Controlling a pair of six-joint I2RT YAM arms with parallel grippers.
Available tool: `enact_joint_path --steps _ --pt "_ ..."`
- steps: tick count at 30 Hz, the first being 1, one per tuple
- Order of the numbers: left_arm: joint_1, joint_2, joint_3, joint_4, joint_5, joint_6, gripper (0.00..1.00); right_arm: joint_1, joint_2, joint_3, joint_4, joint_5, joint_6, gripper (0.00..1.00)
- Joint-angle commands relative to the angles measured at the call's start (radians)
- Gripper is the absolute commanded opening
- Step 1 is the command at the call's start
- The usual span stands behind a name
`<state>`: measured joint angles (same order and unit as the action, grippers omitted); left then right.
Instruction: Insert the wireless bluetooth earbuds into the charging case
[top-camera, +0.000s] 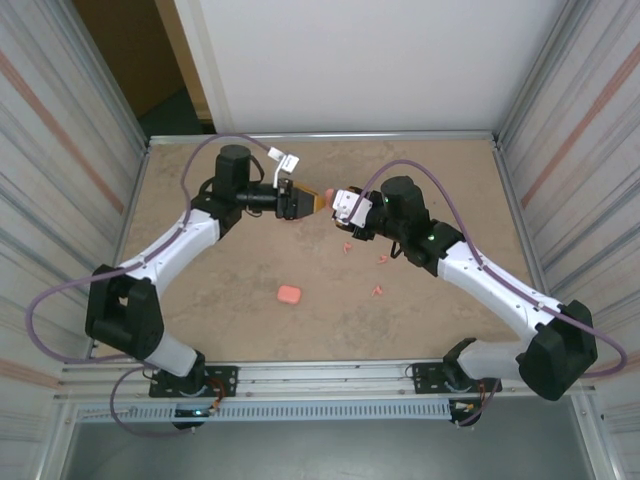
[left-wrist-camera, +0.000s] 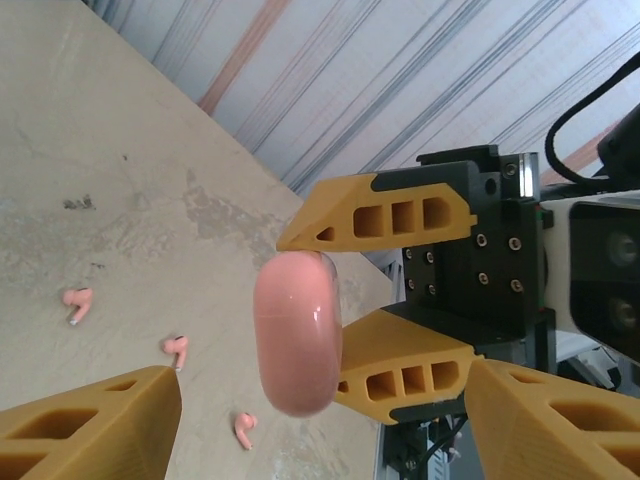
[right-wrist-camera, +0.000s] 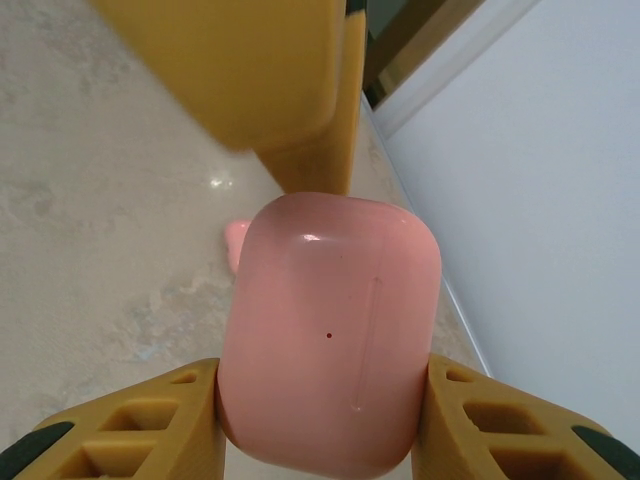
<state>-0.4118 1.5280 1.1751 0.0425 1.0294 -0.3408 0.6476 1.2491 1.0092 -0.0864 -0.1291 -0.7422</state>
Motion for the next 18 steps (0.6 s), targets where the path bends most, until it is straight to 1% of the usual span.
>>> enact_joint_path --steps 1,4,18 --pt "-0.020 0.019 0.040 0.014 0.030 0.014 0.73 0.007 -0.027 -0.011 0.017 0.009 0.004 0.43" --pt "-0.026 0.030 0.044 0.016 0.038 0.017 0.71 0.007 -0.025 -0.012 0.020 0.012 0.004 0.43" --pt "-0.044 0.066 0.049 0.022 0.068 0.017 0.56 0.012 -0.006 -0.012 0.036 0.016 0.017 0.43"
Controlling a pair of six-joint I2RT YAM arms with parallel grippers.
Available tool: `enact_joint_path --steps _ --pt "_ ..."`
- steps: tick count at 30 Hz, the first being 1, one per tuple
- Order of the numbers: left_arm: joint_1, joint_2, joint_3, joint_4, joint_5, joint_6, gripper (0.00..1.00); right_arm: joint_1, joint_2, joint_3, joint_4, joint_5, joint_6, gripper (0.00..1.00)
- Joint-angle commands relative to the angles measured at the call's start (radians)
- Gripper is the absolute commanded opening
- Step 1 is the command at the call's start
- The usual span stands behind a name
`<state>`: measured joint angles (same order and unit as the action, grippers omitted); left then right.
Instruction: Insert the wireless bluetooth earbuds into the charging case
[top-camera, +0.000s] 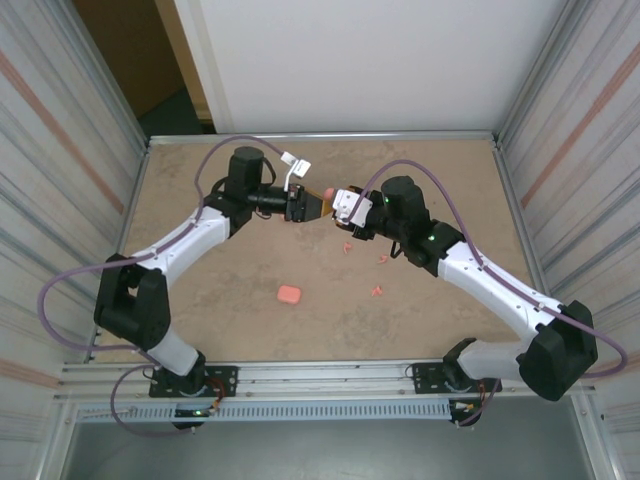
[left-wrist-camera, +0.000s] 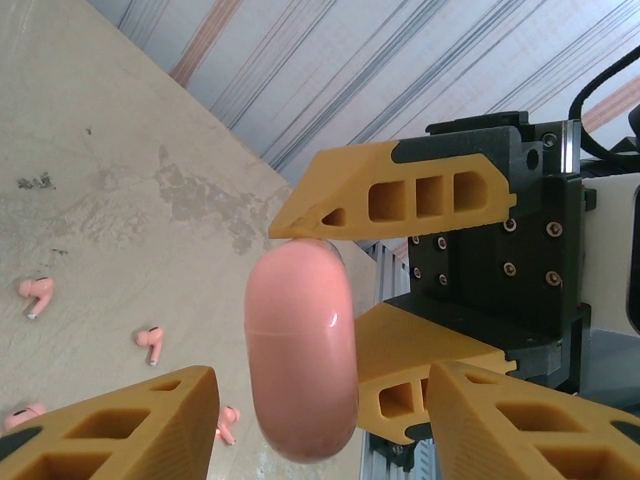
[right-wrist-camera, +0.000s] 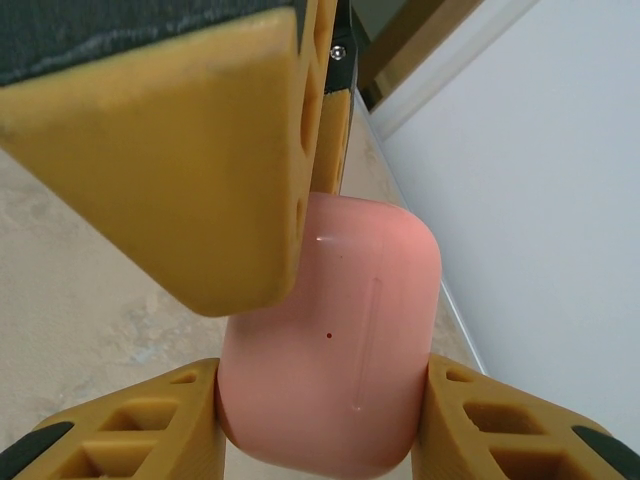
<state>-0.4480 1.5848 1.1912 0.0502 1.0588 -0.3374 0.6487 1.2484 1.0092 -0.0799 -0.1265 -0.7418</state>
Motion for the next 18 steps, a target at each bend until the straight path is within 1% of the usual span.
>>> enact_joint_path --steps 1,9,18 --pt "-0.008 0.010 0.033 0.014 0.038 0.014 0.55 0.011 -0.004 -0.012 0.030 0.013 0.019 0.43" --pt "-0.008 0.023 0.032 0.034 0.032 -0.001 0.46 0.015 0.008 -0.011 0.035 0.009 0.025 0.43" --pt "-0.009 0.027 0.030 0.039 0.036 -0.003 0.32 0.016 0.013 -0.011 0.040 0.011 0.032 0.43"
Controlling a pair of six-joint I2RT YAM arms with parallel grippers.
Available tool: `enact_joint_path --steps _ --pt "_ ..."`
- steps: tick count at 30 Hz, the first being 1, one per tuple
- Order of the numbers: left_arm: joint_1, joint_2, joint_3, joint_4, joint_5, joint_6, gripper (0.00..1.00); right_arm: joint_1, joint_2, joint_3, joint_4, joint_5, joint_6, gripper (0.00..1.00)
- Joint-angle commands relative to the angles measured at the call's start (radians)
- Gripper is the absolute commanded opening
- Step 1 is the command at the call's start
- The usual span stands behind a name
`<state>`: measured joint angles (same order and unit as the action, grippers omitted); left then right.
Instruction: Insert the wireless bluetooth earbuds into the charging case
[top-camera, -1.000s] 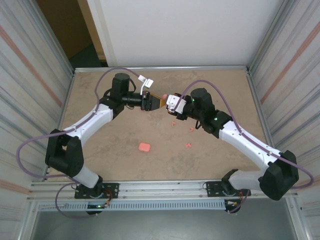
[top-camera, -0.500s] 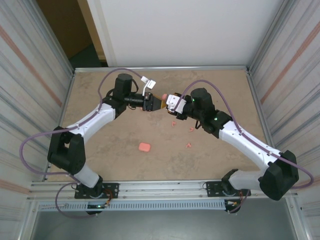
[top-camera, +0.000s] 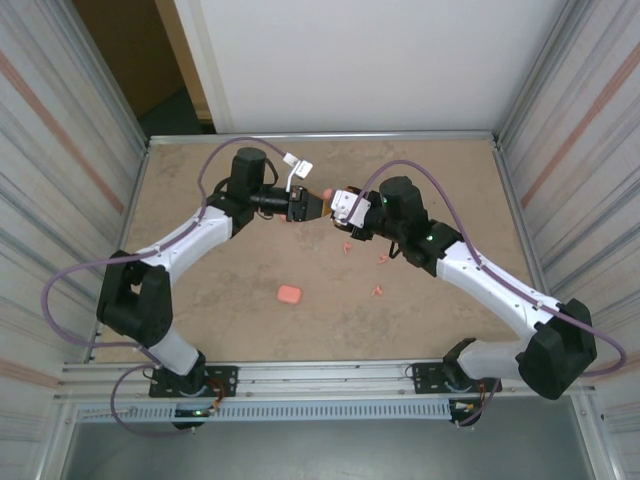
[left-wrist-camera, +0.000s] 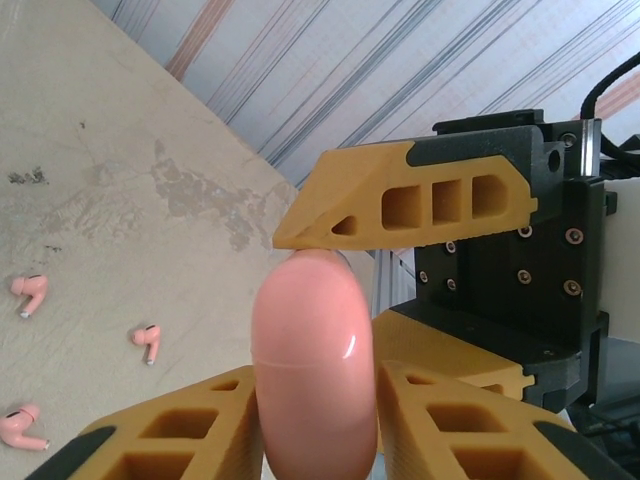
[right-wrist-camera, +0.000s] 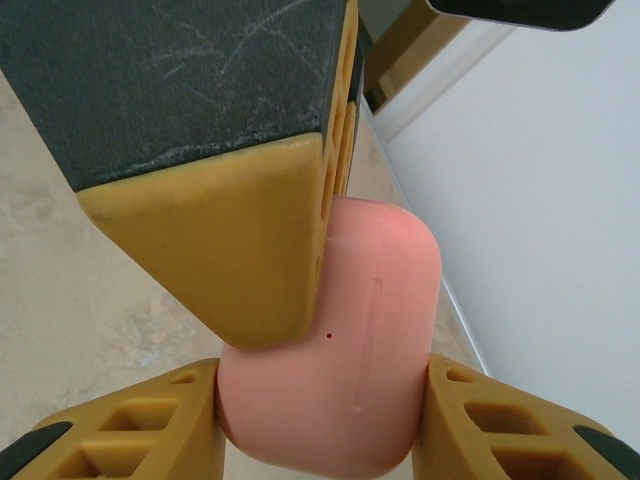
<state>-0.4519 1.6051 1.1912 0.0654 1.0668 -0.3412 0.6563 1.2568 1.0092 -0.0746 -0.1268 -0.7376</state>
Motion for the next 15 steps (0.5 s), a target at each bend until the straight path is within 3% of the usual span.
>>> enact_joint_path --steps 1,7,15 --pt "-0.005 0.006 0.030 0.023 0.028 0.002 0.30 0.008 0.005 -0.012 0.035 0.012 0.030 0.44" --pt "-0.004 -0.006 0.027 0.022 0.018 0.008 0.21 -0.004 0.000 -0.008 0.038 0.010 0.064 0.47" --pt "0.000 -0.034 0.007 0.079 -0.008 0.011 0.11 -0.048 -0.028 -0.011 0.035 -0.054 0.157 0.70"
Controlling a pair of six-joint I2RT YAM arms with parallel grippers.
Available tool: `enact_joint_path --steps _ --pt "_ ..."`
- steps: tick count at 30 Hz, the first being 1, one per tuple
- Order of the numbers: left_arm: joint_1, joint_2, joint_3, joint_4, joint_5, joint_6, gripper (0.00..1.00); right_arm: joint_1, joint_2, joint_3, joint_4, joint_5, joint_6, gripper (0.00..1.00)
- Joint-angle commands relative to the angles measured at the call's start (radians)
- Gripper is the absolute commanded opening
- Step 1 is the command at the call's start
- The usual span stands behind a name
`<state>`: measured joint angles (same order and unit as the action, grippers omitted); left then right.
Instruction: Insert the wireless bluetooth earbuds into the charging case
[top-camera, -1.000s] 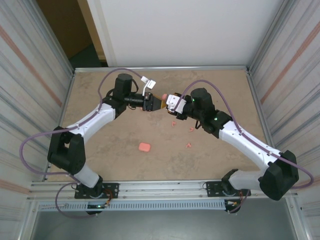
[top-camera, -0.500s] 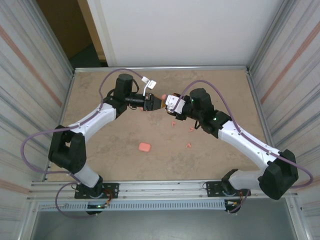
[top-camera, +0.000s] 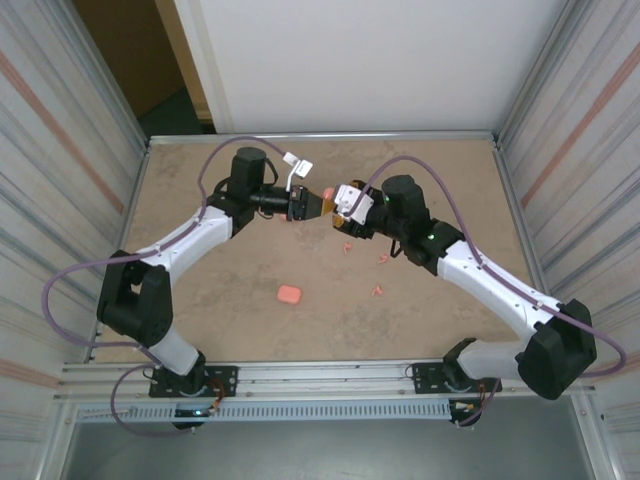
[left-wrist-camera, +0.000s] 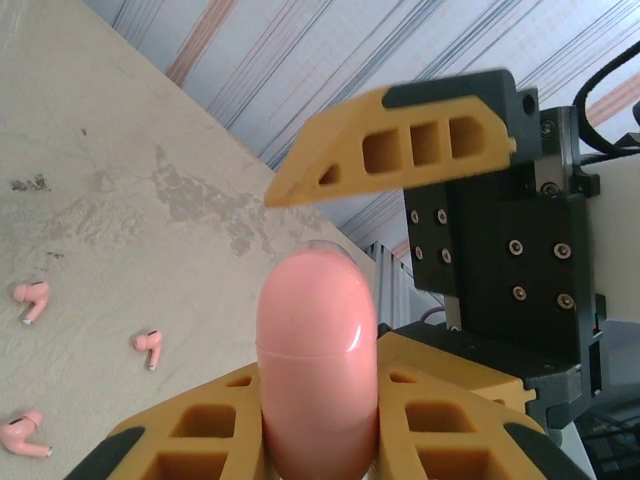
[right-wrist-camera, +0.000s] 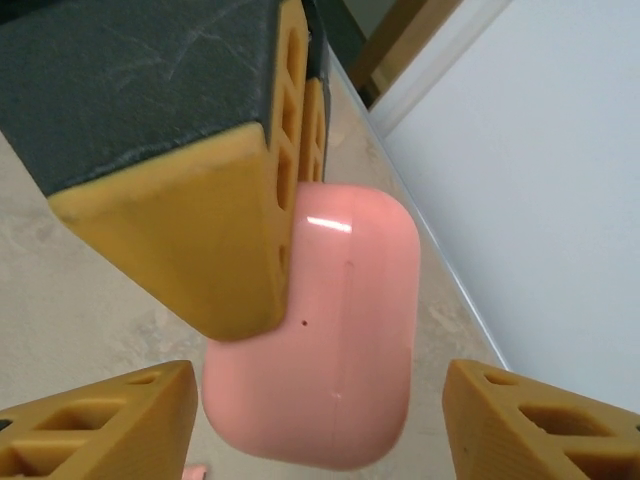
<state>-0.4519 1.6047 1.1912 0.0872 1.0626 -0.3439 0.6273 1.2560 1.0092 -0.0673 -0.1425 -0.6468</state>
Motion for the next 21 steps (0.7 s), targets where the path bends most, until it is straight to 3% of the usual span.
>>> enact_joint_path --steps 1,6,10,21 --pt "0.002 -0.042 -0.001 0.070 -0.009 0.011 0.09 -0.028 -0.032 -0.014 0.030 -0.052 0.084 0.72" --pt "0.032 -0.092 -0.075 0.211 -0.049 -0.025 0.01 -0.100 -0.078 -0.064 0.104 -0.178 0.241 0.89" --pt "0.057 -0.129 -0.151 0.347 -0.086 -0.038 0.00 -0.152 -0.107 -0.121 0.210 -0.274 0.392 0.95" --pt "0.062 -0.203 -0.325 0.684 -0.183 0.077 0.00 -0.199 -0.025 -0.121 0.497 -0.506 0.834 1.00"
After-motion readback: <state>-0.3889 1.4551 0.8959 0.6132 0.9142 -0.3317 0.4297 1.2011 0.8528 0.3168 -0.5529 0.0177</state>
